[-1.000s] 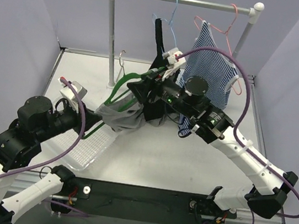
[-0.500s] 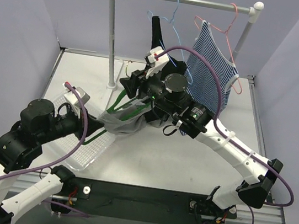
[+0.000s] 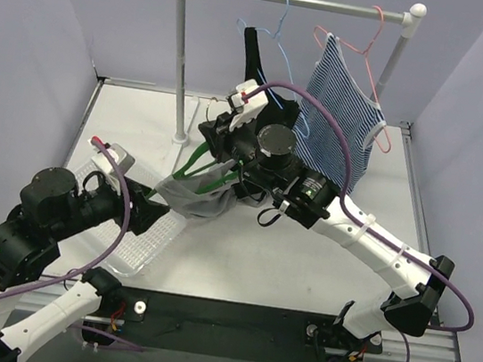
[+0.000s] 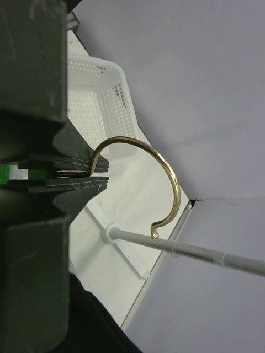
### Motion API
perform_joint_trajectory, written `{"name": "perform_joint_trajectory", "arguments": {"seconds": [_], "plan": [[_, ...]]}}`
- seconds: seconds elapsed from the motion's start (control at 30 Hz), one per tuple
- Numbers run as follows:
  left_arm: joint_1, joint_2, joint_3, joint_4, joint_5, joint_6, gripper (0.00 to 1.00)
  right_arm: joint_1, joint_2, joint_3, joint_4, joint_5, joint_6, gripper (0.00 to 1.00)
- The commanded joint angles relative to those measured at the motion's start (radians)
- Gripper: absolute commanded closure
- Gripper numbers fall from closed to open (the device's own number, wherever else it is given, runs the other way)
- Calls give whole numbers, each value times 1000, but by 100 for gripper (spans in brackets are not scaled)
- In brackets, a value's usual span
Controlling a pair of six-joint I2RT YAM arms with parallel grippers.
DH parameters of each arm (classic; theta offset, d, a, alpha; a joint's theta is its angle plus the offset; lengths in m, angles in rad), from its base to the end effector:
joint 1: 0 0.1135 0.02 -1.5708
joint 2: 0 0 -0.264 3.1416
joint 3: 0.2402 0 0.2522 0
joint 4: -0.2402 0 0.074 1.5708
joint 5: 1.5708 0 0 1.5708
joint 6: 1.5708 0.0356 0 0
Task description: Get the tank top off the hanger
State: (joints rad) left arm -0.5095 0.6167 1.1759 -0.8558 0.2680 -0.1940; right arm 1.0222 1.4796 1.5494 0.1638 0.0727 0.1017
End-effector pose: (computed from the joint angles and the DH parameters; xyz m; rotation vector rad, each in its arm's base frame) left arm 0.0688 -0.0492 0.4153 0.4890 1.8591 -0.7298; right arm 0.1809 0.2910 0.4787 -0.5613 1.2767 0.8968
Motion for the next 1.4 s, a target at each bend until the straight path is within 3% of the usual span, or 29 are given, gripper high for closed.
{"name": "perform_joint_trajectory", "arguments": {"seconds": [0.0, 0.13, 0.3, 0.47, 0.8, 1.03, 1.3, 1.37], "plan": [[-1, -83, 36, 69, -72, -7, 21, 15, -28, 49, 94, 168, -11, 100], [-1, -193, -10, 162, -93, -47, 14, 21, -22, 80, 106, 329, -11, 100], [-1, -255, -58, 187, -205, -108, 14, 26, -13, 116, 126, 409, 10, 100], [-1, -299, -171, 290, -216, -148, 14, 44, -8, 147, 135, 438, 30, 100], [-1, -301, -482, 735, -125, -271, 15, 90, -31, 147, 164, 487, 107, 100], [-1, -233, -584, 922, -147, -277, 15, 96, -50, 115, 152, 480, 185, 100], [-1, -144, -585, 965, -182, -199, 23, 96, -93, 43, 167, 466, 247, 100], [-1, -137, -585, 966, -184, -183, 33, 96, -97, 35, 163, 463, 248, 100]]}}
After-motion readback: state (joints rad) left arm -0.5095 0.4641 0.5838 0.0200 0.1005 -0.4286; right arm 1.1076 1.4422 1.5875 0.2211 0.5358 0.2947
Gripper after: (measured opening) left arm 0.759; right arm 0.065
